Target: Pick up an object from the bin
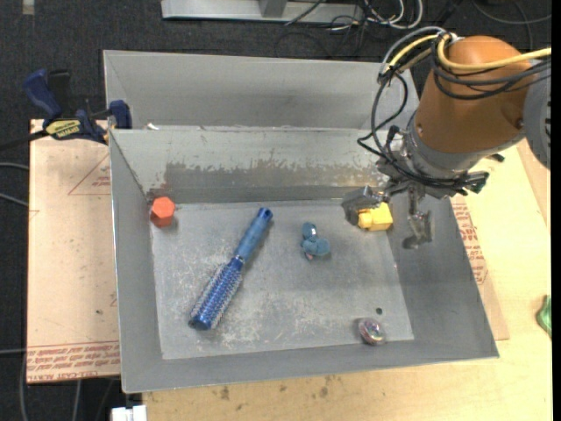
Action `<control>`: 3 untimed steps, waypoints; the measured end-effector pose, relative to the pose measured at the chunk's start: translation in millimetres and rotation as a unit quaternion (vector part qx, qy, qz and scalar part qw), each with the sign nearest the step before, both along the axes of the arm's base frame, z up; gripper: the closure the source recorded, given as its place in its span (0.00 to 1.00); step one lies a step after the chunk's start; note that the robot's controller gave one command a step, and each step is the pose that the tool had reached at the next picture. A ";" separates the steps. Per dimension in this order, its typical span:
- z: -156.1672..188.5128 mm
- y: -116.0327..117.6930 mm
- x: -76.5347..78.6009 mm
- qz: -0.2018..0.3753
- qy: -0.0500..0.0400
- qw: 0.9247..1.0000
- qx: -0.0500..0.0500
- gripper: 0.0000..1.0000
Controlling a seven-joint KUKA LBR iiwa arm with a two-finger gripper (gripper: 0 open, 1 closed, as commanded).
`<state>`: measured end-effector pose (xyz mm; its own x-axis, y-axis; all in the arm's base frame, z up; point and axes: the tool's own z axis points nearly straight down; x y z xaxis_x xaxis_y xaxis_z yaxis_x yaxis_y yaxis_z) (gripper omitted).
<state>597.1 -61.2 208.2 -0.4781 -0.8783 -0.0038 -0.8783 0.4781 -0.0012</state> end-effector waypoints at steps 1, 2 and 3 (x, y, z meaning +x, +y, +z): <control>0.0 0.1 0.0 0.000 0.000 1.000 0.000 1.00; 0.0 0.1 0.0 0.000 0.000 1.000 0.000 0.00; -81.6 55.8 47.0 0.043 0.002 0.999 0.001 0.00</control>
Offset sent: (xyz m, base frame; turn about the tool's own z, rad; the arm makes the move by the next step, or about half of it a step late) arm 0.0000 0.0000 0.0000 0.0000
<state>644.1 -5.4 126.5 -0.4002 -0.9164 -0.0043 -0.9164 0.4002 0.0045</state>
